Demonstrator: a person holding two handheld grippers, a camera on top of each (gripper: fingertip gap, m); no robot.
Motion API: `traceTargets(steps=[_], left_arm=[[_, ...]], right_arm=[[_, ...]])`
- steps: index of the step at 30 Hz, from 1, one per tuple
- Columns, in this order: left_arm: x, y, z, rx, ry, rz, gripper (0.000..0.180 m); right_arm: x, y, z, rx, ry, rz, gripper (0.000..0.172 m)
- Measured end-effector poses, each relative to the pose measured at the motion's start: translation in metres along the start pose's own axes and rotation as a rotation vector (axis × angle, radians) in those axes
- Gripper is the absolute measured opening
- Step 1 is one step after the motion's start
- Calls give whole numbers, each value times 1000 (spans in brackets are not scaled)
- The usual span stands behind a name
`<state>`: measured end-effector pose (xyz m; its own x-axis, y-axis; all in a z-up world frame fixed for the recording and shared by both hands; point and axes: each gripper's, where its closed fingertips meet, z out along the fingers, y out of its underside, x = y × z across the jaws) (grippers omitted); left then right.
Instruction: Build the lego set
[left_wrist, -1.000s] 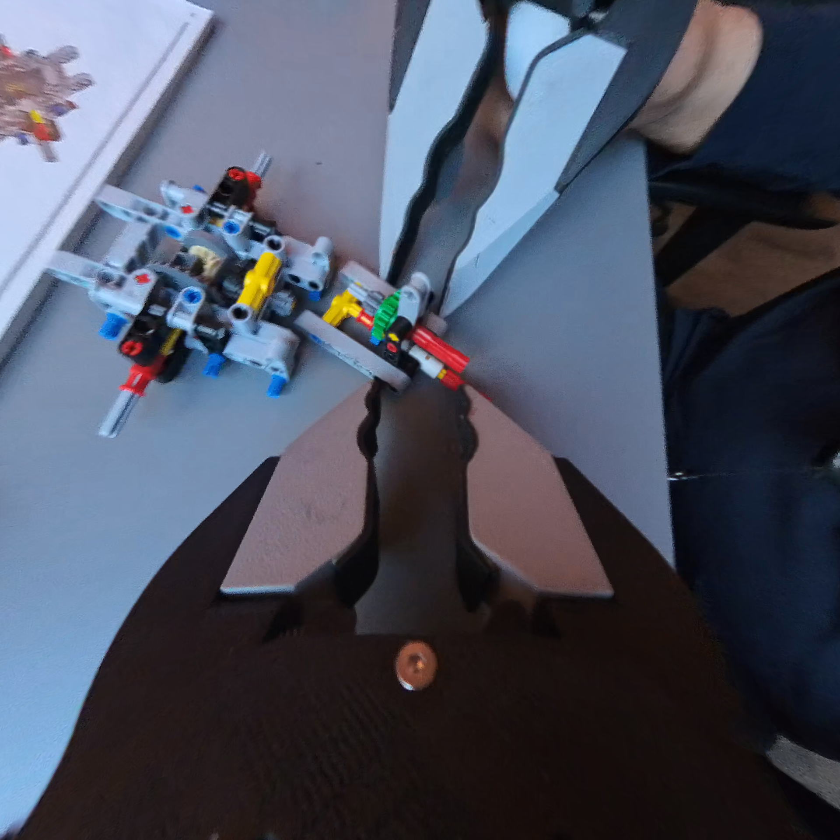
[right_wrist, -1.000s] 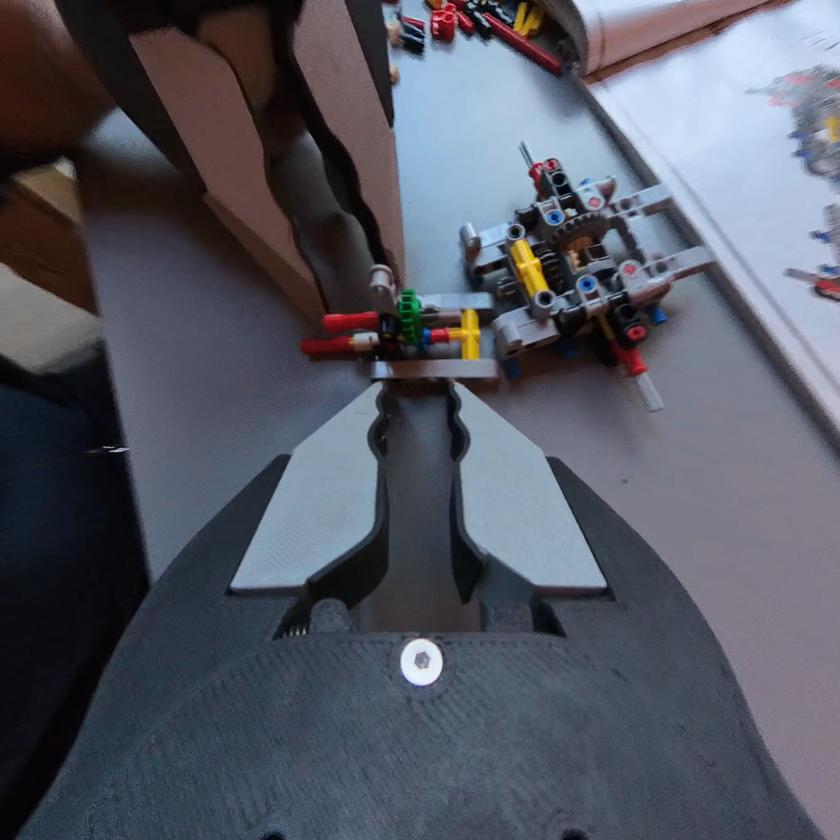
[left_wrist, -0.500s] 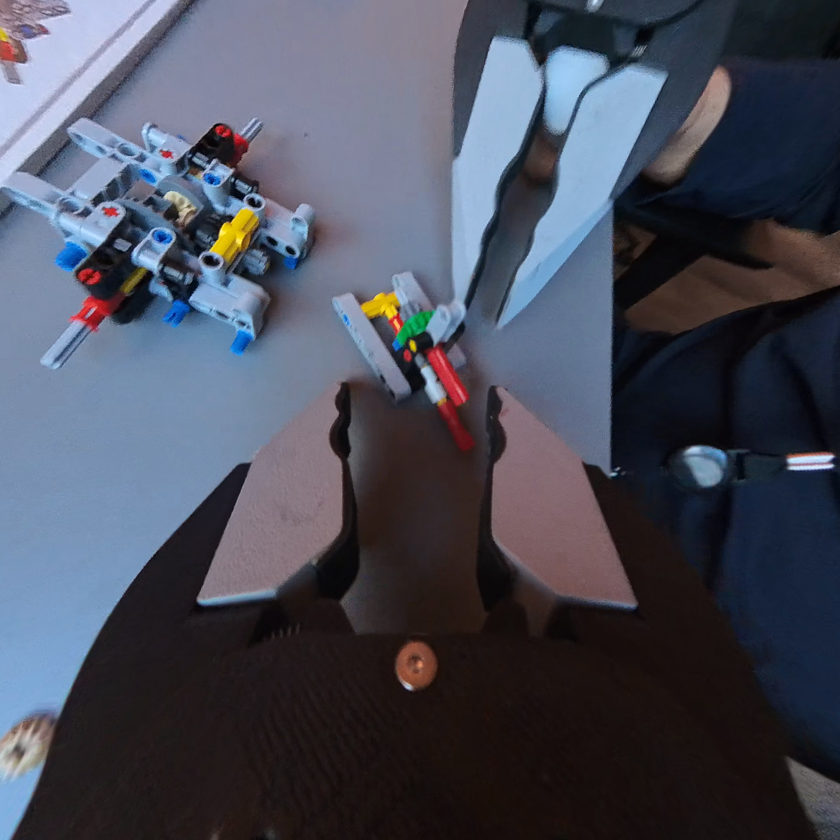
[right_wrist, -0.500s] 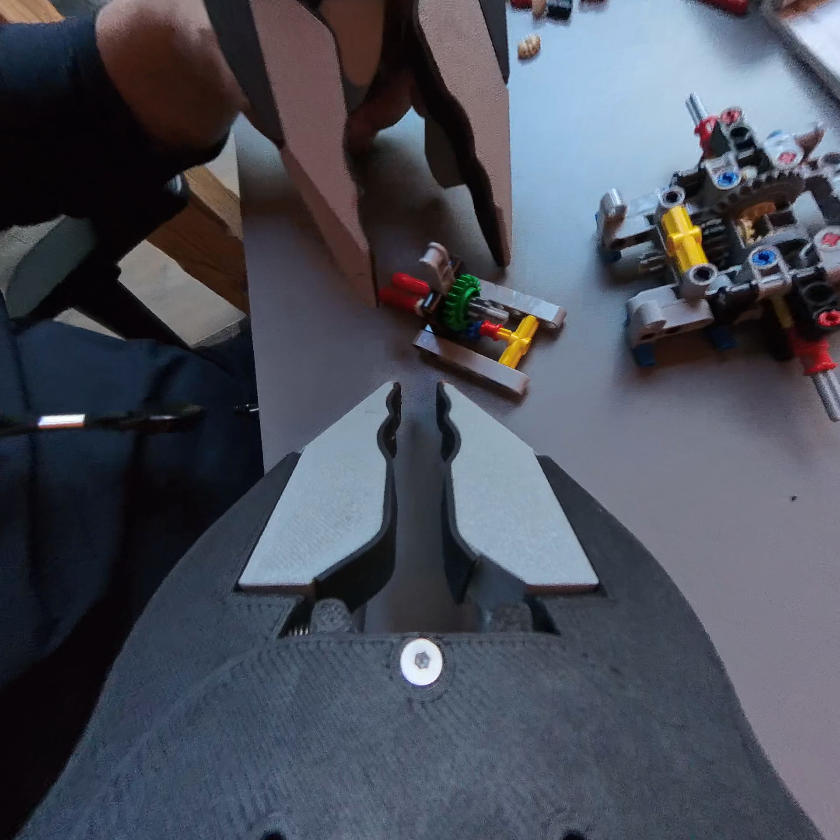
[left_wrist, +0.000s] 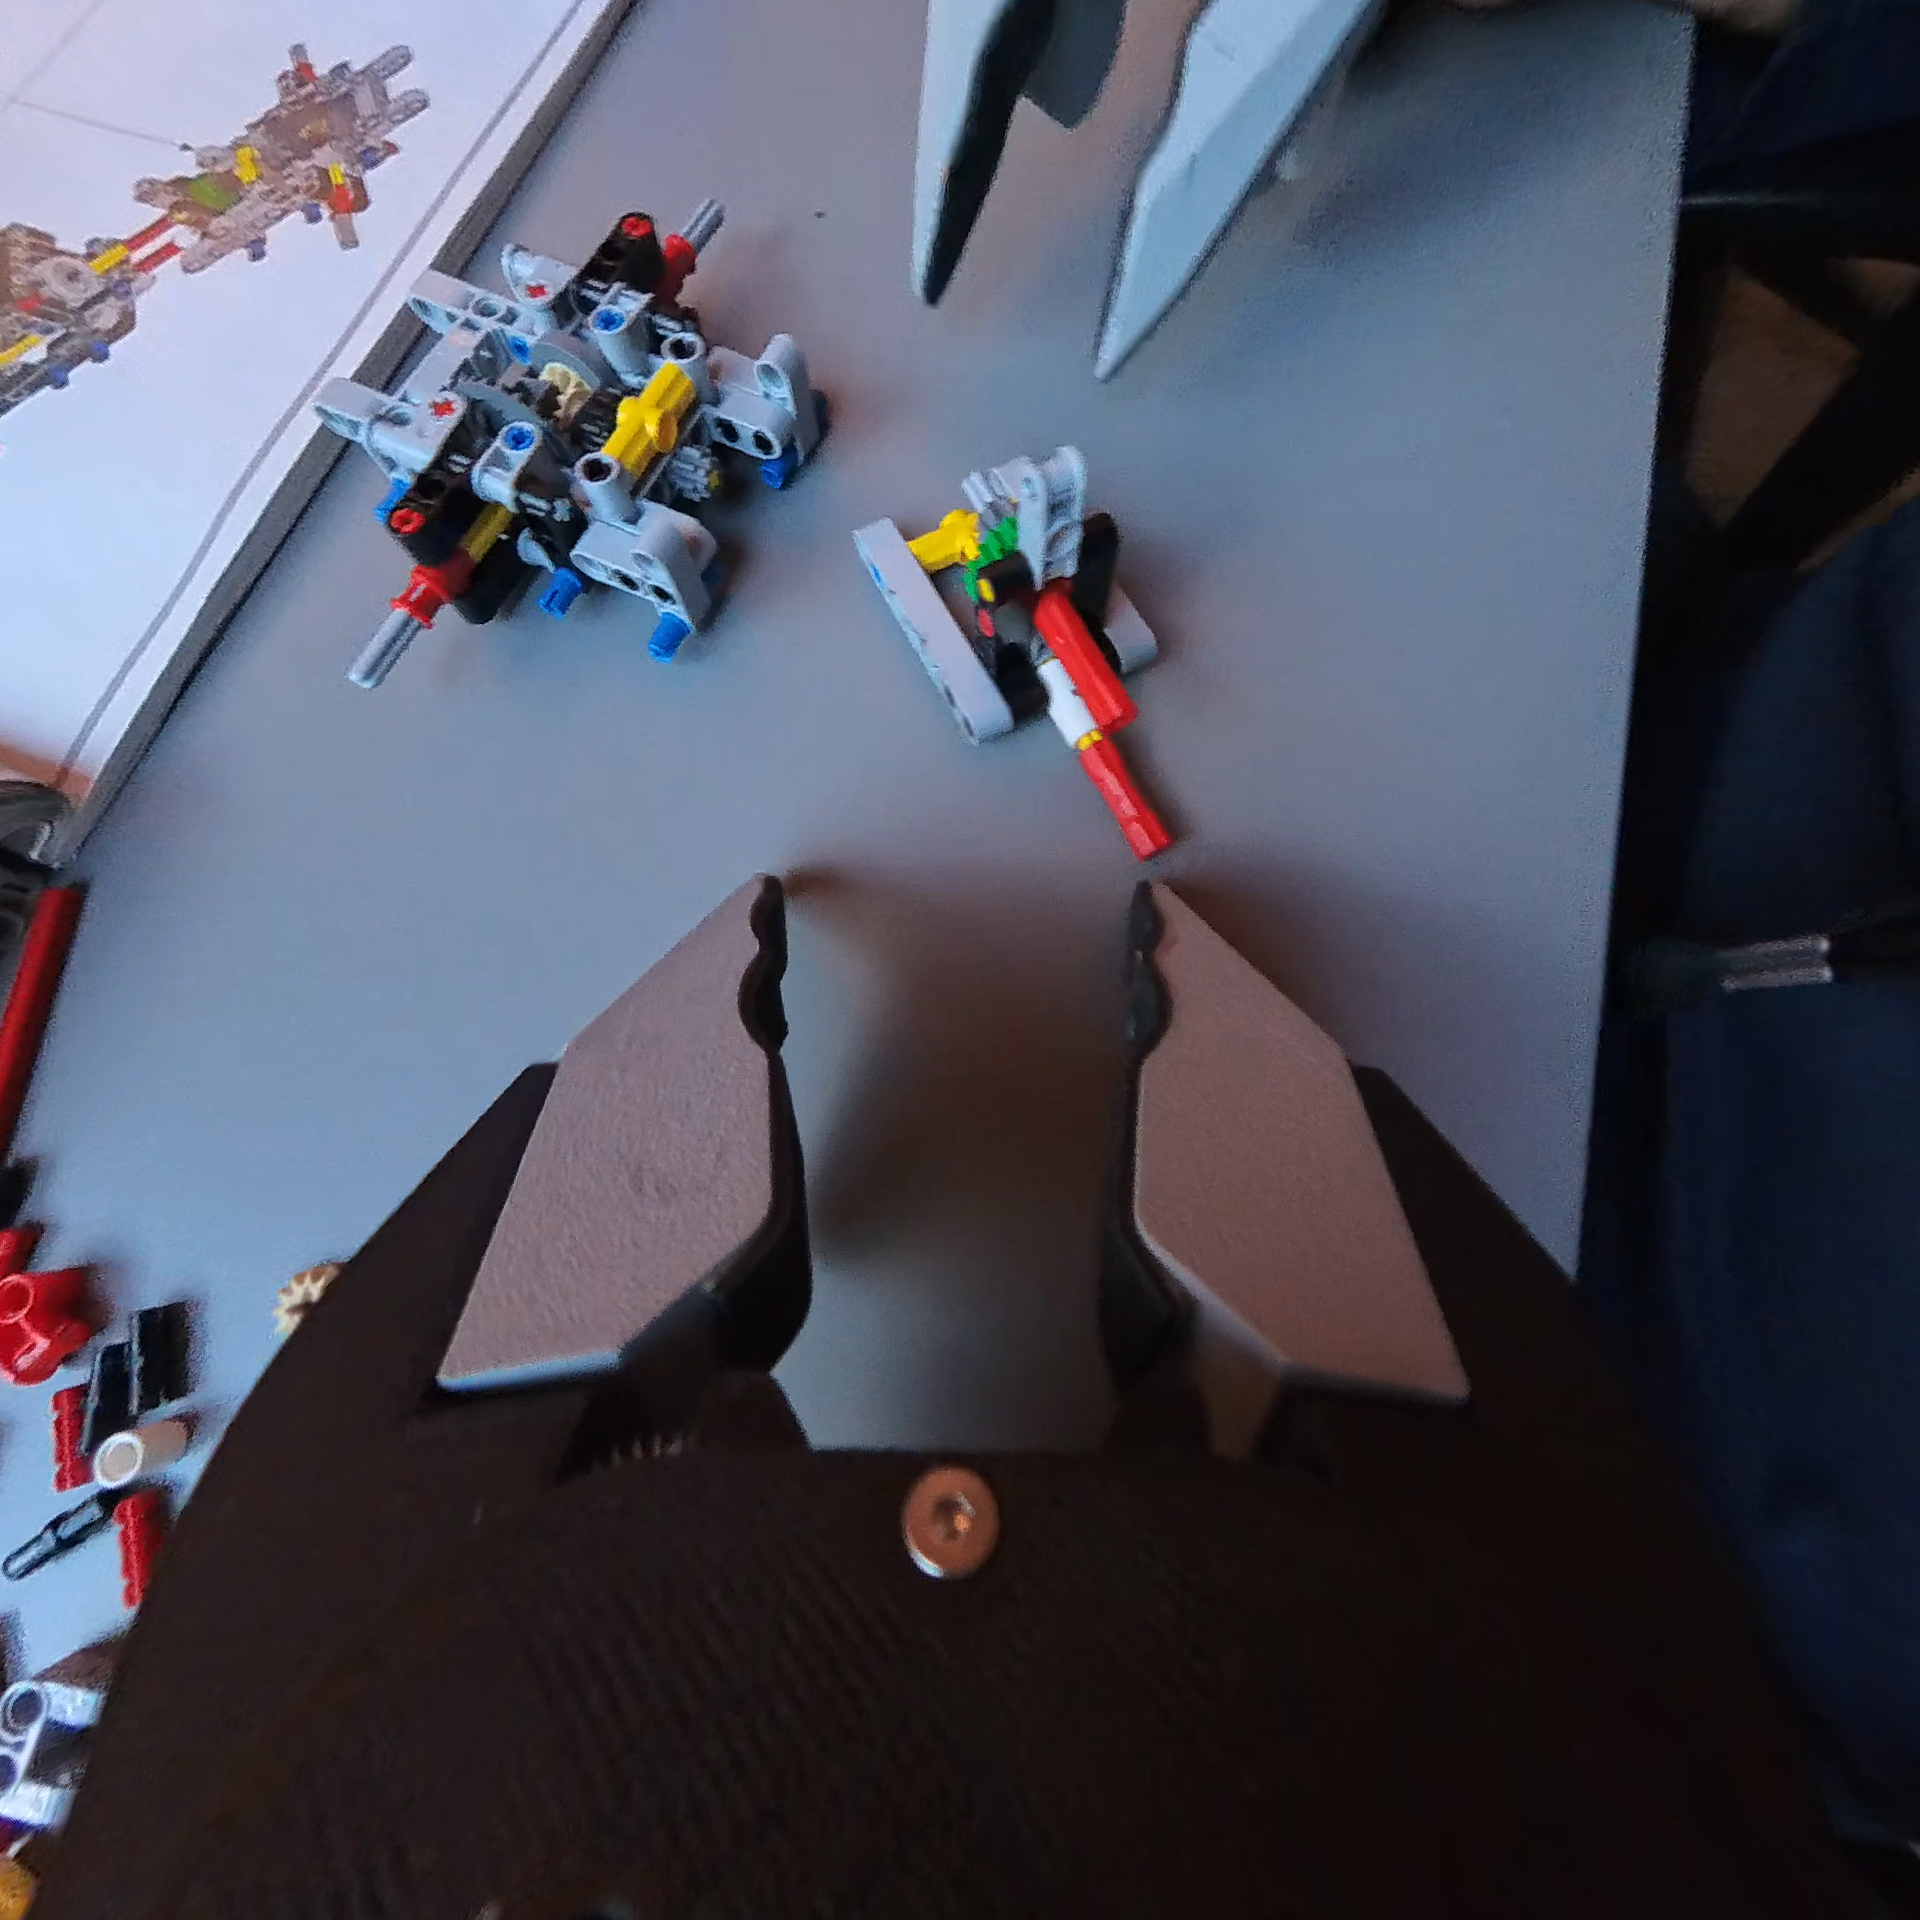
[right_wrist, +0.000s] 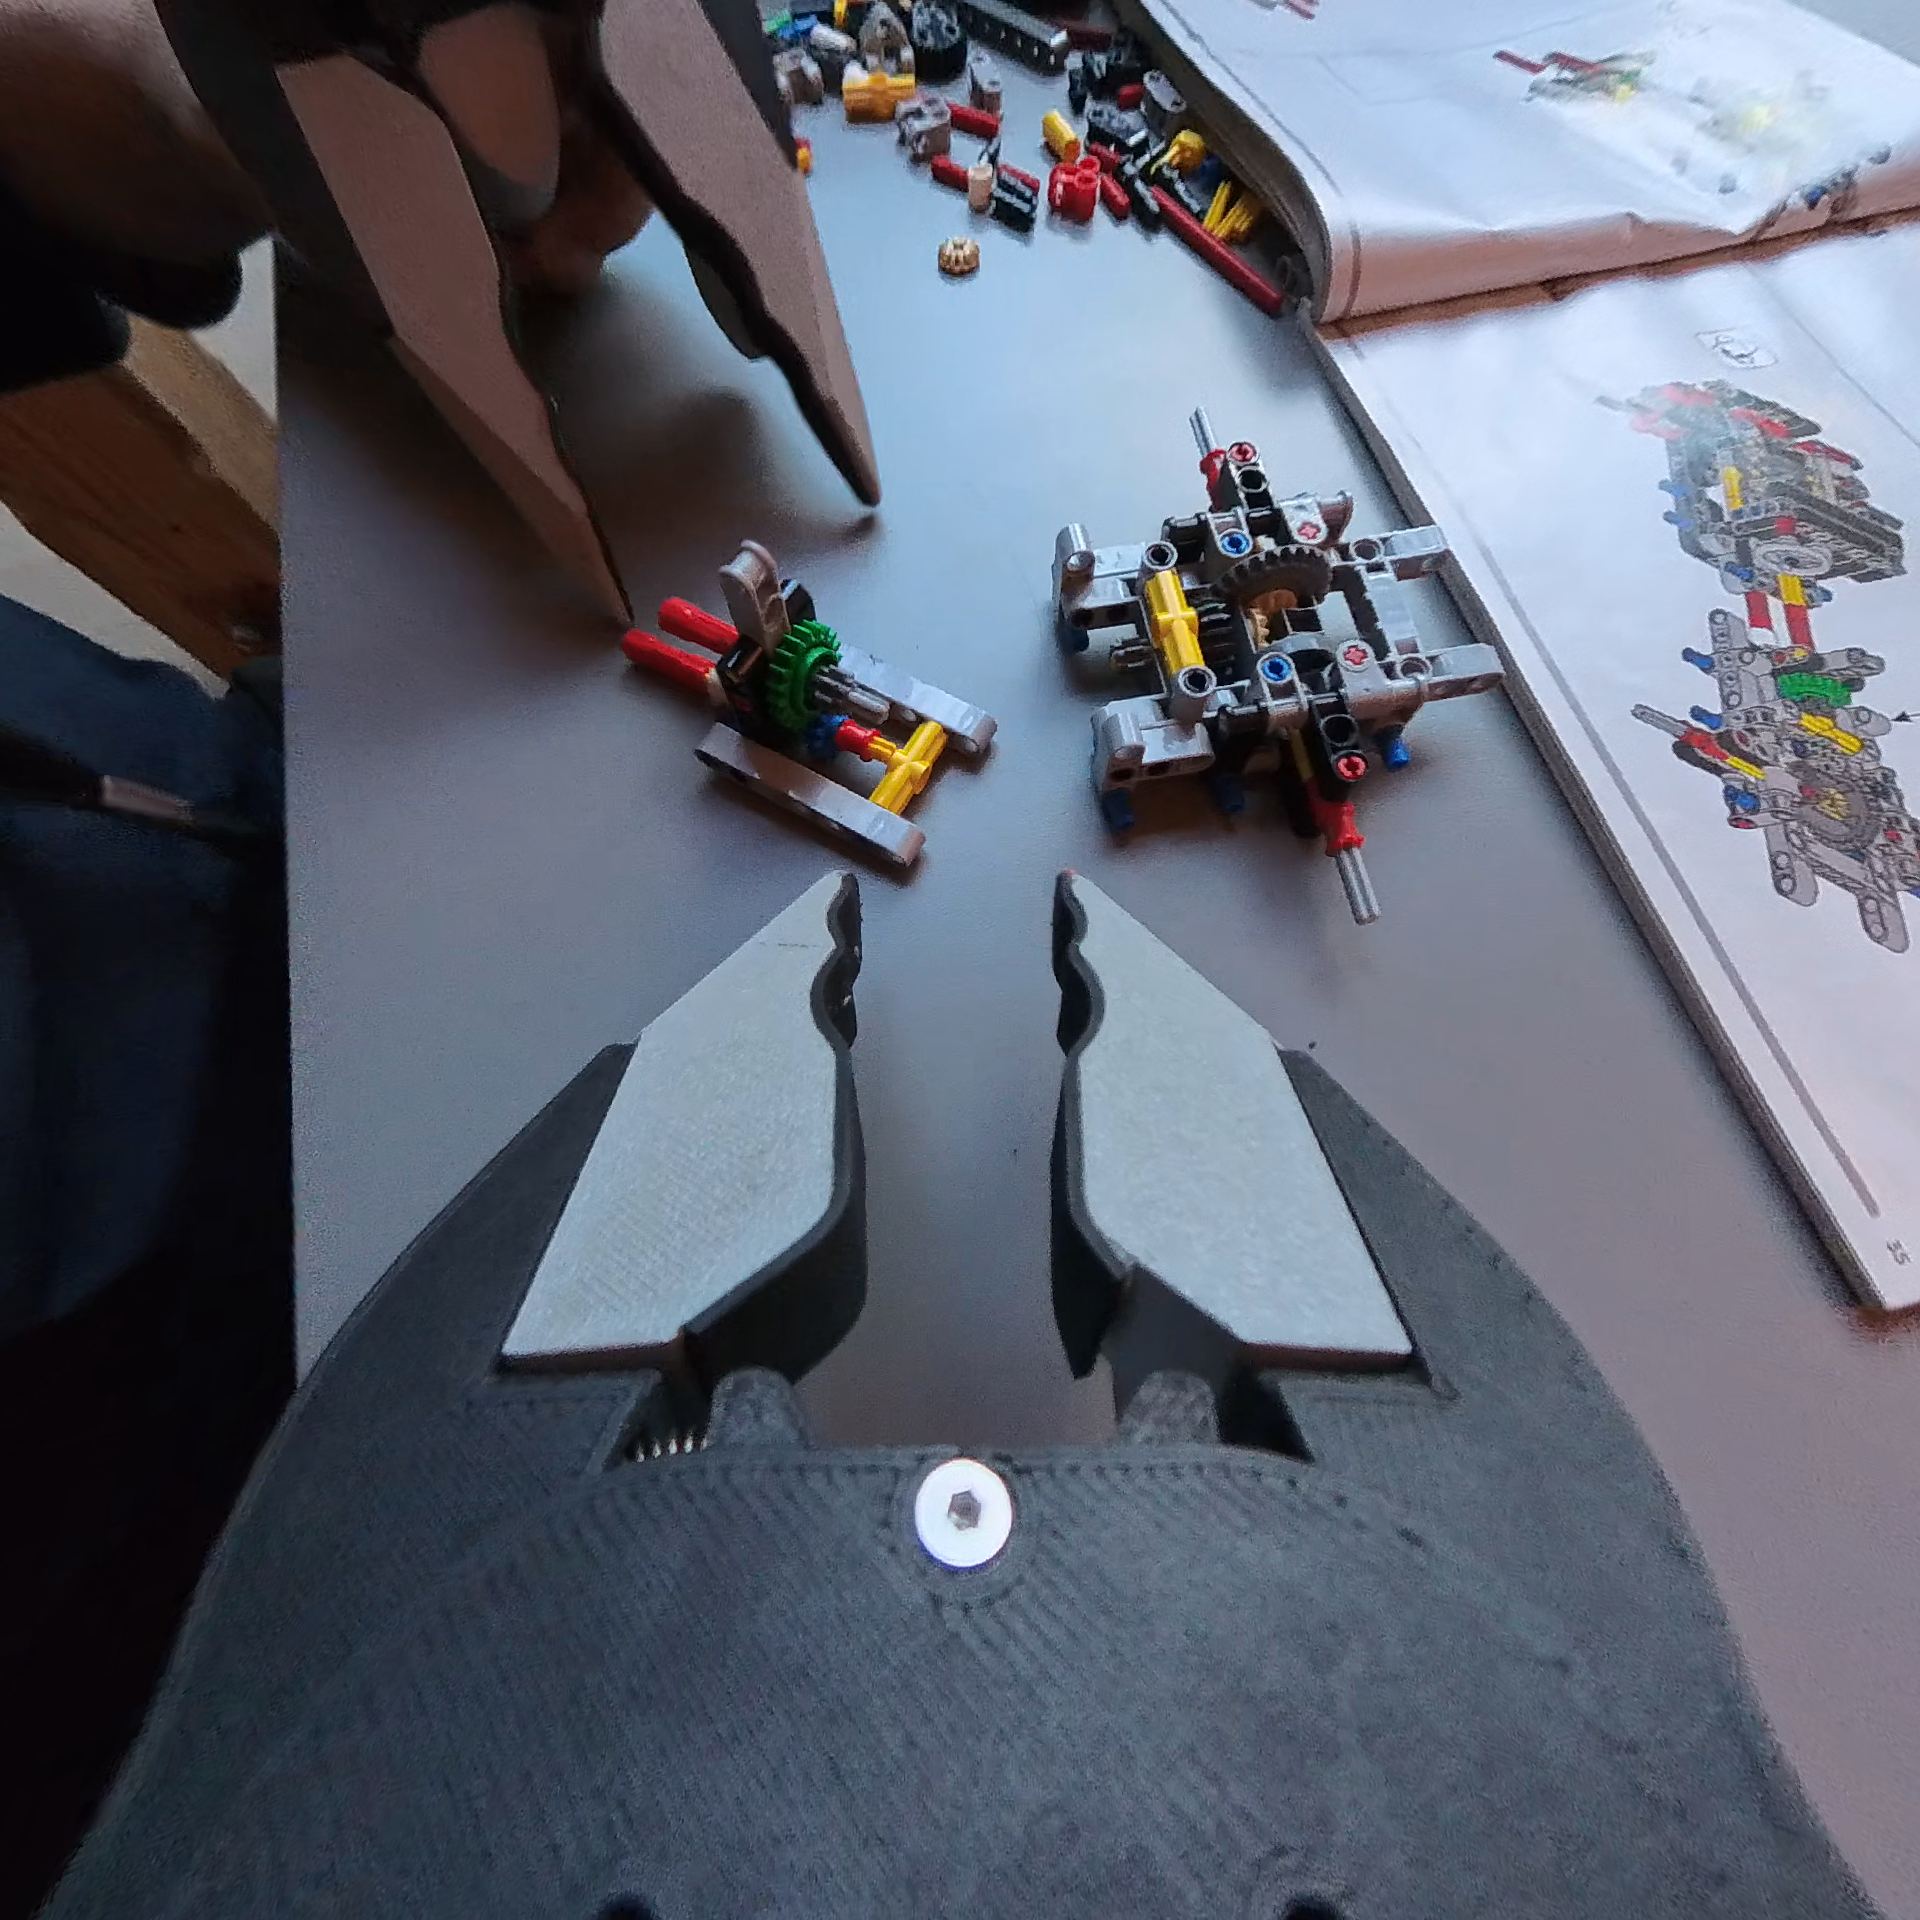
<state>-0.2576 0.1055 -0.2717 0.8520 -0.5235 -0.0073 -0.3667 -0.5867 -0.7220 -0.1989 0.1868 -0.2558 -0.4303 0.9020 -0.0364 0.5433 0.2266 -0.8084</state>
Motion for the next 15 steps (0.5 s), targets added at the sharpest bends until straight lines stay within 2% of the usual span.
traceTargets(steps=[5, 8, 10, 12, 15], left_arm=[[6, -10, 8, 10, -5, -105, 77], [16, -18, 17, 5, -18, -104, 77], [15, -19, 22, -13, -65, -70, 78], [20, -22, 25, -12, -55, -63, 75], [23, -25, 28, -16, -49, -70, 78]], right_arm=[[-9, 11, 14, -108, -58, -76, 34], [-13, 8, 18, -111, -58, -129, 25], [-21, 8, 19, -111, -65, -160, 12], [-29, 7, 20, -110, -63, -209, 4], [-43, 6, 22, -104, -74, -271, 1]])
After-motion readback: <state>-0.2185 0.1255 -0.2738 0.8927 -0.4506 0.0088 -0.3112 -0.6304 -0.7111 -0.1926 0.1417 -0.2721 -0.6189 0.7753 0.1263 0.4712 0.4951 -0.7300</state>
